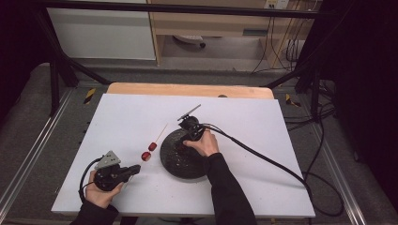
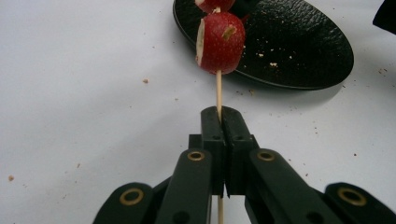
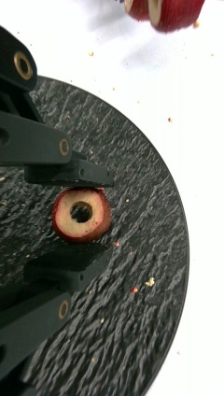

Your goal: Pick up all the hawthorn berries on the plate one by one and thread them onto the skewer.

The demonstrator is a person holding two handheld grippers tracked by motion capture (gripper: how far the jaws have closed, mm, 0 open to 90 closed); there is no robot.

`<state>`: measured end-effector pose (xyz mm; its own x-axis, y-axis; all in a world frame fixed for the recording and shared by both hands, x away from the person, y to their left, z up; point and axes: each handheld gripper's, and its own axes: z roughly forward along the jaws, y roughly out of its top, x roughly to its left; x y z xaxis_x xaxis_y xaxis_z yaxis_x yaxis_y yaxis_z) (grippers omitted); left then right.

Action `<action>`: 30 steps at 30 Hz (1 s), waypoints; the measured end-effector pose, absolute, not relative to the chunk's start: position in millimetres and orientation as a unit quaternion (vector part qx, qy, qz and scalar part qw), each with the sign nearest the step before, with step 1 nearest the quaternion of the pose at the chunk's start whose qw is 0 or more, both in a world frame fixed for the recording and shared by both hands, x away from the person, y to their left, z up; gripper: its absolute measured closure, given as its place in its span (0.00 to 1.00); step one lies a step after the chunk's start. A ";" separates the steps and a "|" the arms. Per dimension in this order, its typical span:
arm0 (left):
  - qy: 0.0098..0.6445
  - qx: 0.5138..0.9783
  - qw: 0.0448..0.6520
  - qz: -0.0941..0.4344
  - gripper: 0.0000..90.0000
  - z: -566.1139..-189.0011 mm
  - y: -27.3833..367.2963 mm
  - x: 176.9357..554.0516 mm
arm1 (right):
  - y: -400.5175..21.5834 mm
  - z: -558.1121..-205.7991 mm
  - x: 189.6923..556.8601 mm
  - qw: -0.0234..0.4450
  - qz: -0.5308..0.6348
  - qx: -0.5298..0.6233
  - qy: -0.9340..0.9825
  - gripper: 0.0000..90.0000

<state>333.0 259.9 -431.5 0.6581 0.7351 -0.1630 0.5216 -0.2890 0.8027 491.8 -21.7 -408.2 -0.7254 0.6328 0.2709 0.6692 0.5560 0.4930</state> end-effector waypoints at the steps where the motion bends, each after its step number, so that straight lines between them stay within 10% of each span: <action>1: 0.396 0.794 0.446 0.119 0.98 -431.5 259.4 332.9 | -22.3 -406.7 491.0 0.032 -0.295 -0.370 -0.880 0.69; 30: 0.385 0.799 0.446 0.123 0.98 -430.5 244.0 329.3 | -79.0 -396.0 450.3 0.046 -0.429 -0.408 -0.804 0.69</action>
